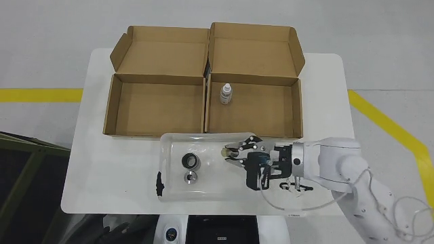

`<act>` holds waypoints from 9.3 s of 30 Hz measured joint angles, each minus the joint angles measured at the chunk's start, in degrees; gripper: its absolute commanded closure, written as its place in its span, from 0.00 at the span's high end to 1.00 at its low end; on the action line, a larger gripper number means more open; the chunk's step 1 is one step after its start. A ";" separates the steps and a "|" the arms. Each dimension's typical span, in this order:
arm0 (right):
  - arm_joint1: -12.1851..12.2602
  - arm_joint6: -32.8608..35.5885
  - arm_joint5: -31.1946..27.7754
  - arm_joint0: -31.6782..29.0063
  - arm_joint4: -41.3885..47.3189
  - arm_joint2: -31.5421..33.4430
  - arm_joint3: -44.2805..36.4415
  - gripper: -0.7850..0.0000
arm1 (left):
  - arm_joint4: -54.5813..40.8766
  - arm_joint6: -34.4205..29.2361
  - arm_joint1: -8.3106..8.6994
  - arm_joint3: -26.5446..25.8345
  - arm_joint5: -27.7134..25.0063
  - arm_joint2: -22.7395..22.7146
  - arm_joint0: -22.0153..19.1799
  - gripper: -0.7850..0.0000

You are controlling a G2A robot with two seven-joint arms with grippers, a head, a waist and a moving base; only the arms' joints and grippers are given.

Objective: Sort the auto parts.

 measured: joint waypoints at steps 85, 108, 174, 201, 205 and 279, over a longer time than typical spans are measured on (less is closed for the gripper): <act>-7.99 13.08 18.33 34.51 2.51 -24.75 44.73 0.49 | 0.00 0.00 0.00 0.00 0.00 0.00 0.00 1.00; -3.27 11.40 15.17 19.77 3.34 -9.54 21.89 0.82 | 0.00 0.00 0.00 0.00 0.00 0.00 0.00 1.00; -11.44 6.65 16.89 21.20 -3.19 -35.61 23.75 0.73 | 0.00 0.00 0.00 0.00 0.00 0.00 0.00 1.00; -12.88 6.97 17.64 21.75 -5.81 -35.13 27.18 0.57 | 0.00 0.00 0.00 0.00 0.00 0.00 0.00 1.00; -13.11 7.03 17.68 21.78 -6.16 -35.19 27.41 0.51 | 0.00 0.00 0.00 0.00 0.00 0.00 0.00 1.00; -13.70 -2.23 14.77 25.34 4.64 -24.79 24.49 0.00 | 0.00 0.00 0.00 0.00 0.00 0.00 0.00 1.00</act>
